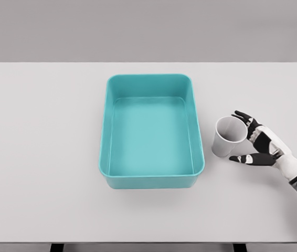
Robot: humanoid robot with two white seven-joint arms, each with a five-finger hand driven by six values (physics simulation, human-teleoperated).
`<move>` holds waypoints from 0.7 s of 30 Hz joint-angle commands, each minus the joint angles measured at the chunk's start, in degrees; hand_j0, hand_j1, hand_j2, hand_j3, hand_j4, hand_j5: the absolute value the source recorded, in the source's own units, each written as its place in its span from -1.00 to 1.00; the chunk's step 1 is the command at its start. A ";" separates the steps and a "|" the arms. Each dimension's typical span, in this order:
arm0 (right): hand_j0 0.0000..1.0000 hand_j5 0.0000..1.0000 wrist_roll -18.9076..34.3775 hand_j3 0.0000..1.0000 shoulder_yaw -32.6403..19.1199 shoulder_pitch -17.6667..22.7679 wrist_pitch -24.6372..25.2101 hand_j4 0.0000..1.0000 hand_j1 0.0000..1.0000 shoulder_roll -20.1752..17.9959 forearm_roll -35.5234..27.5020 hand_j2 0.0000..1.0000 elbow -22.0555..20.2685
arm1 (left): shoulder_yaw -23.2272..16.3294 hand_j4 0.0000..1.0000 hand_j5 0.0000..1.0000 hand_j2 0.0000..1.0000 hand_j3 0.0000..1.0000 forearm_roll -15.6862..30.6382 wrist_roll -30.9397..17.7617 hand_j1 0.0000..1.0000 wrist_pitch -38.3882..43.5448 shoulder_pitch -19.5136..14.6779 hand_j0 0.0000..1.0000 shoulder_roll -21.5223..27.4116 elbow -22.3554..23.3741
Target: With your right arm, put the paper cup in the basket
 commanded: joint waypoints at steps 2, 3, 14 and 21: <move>1.00 1.00 0.00 1.00 0.15 -0.17 0.06 1.00 1.00 0.39 -0.36 1.00 0.41 | -0.01 1.00 1.00 1.00 1.00 0.00 -0.01 1.00 -0.01 0.00 1.00 0.00 0.00; 1.00 1.00 0.00 1.00 0.33 -0.53 0.06 1.00 1.00 0.39 -0.36 1.00 0.76 | -0.01 1.00 1.00 1.00 1.00 0.00 -0.01 1.00 -0.01 0.00 1.00 0.00 0.00; 1.00 1.00 0.00 1.00 2.26 -1.85 0.23 1.00 1.00 1.36 -0.19 1.00 0.77 | -0.01 1.00 1.00 1.00 1.00 0.00 -0.01 1.00 0.08 0.00 1.00 0.00 0.00; 1.00 1.00 0.00 1.00 2.70 -2.55 0.32 1.00 1.00 1.36 0.16 1.00 0.85 | -0.01 1.00 1.00 1.00 1.00 0.00 -0.01 1.00 -0.01 0.00 1.00 0.00 0.00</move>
